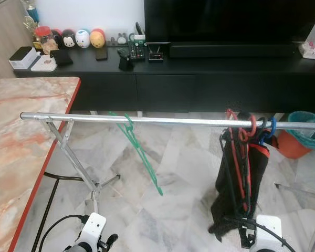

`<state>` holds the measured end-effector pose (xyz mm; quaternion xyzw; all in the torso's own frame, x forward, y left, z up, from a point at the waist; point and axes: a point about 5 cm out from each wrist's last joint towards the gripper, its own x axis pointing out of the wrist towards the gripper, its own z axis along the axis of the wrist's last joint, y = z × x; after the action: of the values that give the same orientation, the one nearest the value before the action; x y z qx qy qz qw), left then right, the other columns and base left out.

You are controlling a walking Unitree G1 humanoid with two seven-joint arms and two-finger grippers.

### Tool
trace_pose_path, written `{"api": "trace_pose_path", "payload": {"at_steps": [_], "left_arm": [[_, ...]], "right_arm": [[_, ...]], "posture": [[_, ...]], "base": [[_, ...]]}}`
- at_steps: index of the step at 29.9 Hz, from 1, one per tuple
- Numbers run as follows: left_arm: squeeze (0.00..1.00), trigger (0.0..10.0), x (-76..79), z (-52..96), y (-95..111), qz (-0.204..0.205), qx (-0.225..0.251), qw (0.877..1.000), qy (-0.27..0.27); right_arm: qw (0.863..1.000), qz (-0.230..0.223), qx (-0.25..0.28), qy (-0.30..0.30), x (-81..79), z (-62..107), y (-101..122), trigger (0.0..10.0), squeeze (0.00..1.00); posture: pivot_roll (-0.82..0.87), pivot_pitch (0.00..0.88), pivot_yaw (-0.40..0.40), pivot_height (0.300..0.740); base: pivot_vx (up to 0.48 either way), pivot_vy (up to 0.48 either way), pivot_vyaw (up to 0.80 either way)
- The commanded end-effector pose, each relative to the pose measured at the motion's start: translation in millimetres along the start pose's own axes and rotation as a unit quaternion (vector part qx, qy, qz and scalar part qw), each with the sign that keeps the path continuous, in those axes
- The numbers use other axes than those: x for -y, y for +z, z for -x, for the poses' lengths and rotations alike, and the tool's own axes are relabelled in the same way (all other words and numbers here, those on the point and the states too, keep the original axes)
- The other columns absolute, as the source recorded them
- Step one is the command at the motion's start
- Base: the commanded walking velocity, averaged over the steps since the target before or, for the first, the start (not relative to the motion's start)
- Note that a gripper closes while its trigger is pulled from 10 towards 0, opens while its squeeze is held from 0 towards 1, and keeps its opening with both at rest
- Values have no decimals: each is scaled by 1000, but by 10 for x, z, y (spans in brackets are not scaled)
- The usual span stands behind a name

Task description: Hang hanger

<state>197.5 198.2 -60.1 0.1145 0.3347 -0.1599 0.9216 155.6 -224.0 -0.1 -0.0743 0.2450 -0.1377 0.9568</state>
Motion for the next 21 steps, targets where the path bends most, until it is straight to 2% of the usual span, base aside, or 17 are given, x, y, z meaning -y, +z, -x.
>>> {"api": "trace_pose_path", "payload": {"at_steps": [1, 8, 11, 14, 17, 19, 21], "left_arm": [[0, 10000, 1, 16, -48, -14, -13, 1000, -5], [0, 10000, -31, 30, -67, -20, -19, 1000, -5], [0, 10000, -31, 27, -63, -23, -20, 1000, -7], [0, 10000, -25, 20, -54, -29, -20, 999, -10], [0, 10000, -11, 9, -43, -30, -19, 999, -11], [0, 10000, -11, 8, -42, -26, -18, 999, -9], [0, 10000, -10, 5, -39, -26, -17, 1000, -6]], "right_arm": [[1000, -1, 4, -11, 54, 56, 72, 10000, 0], [999, -10, 30, -43, 203, 338, 216, 10000, 0], [998, -11, 45, -53, 240, 390, 300, 10000, 0], [991, -17, 113, -64, 284, 366, 579, 10000, 0], [985, -29, 164, -52, 272, 237, 850, 10000, 0], [982, -30, 184, -42, 243, 178, 978, 10000, 0], [977, -39, 210, -6, 131, 71, 1160, 10000, 0]], "posture": [[-52, 57, 18, 740], [-62, 57, 19, 740], [-65, 56, 20, 740], [-65, 55, 20, 740], [-64, 51, 23, 740], [-64, 51, 23, 740], [-56, 47, 25, 740]], "base": [[0, 0, 0], [0, 0, 0], [0, 0, 0], [0, 0, 0], [0, 0, 0], [0, 0, 0], [0, 0, 0]]}}
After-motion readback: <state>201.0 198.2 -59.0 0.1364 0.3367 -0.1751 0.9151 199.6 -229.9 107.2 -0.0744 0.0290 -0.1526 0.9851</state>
